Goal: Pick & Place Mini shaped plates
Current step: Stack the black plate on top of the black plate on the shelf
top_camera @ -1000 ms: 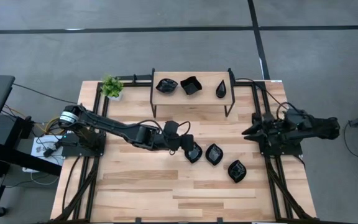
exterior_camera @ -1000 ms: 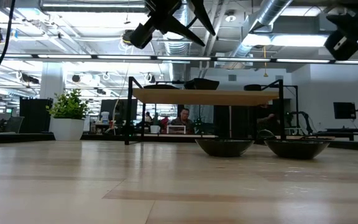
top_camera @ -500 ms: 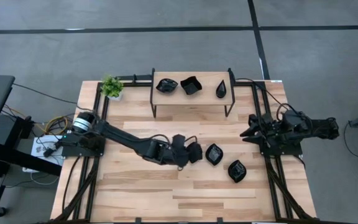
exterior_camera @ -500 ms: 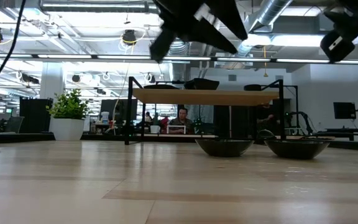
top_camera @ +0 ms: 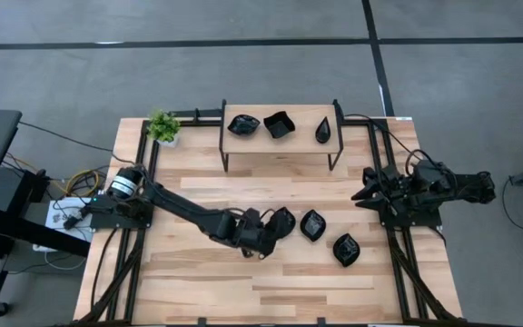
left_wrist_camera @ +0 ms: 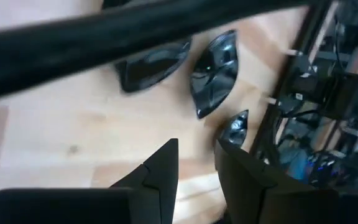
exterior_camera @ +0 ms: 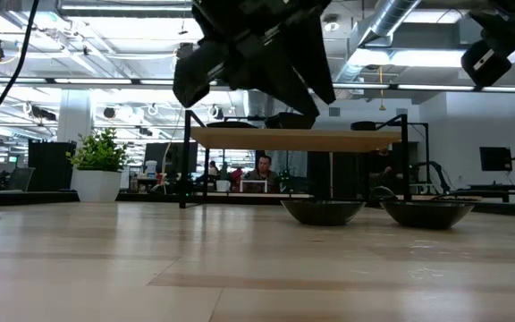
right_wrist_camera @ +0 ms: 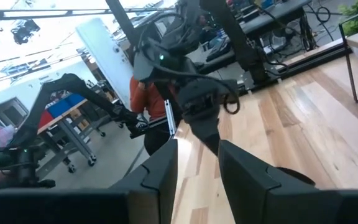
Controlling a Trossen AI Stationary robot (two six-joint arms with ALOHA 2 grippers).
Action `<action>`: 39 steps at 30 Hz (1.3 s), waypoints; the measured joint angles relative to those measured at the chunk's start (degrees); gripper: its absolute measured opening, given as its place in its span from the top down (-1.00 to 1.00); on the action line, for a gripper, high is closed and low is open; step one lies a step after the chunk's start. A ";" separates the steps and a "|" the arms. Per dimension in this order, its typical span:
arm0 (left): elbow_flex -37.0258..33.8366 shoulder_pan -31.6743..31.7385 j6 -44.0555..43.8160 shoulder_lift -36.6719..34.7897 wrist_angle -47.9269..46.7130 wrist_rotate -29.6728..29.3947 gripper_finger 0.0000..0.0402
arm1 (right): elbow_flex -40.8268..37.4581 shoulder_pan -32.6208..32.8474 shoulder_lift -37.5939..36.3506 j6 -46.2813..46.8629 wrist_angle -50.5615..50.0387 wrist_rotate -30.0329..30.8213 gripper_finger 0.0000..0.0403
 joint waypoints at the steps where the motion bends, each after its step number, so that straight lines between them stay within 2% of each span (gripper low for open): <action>1: 0.00 -0.37 -2.75 0.21 -0.12 0.24 0.46 | 0.00 0.00 0.00 0.20 0.02 0.00 0.44; 4: 0.01 -0.92 -6.29 0.81 -0.93 2.41 0.46 | 0.00 0.00 0.00 0.03 0.00 -0.04 0.44; 9: 0.00 0.54 -7.92 0.87 -7.91 3.50 0.46 | 0.02 0.00 0.00 -1.01 0.26 -0.07 0.44; 19: -0.04 1.68 -11.24 2.77 -6.65 6.11 0.46 | 0.00 0.00 0.02 -1.08 0.39 -0.15 0.44; 25: -0.07 1.18 -15.04 5.90 -6.34 6.28 0.46 | 0.02 0.00 0.00 -1.21 0.83 -0.77 0.44; 29: -0.07 2.38 -15.22 5.81 -7.20 1.32 0.46 | 0.02 0.00 0.00 -1.19 0.83 -1.37 0.44; 39: -0.02 3.82 -15.29 6.64 -6.31 2.08 0.46 | 0.02 0.01 0.00 -1.14 0.80 -1.46 0.44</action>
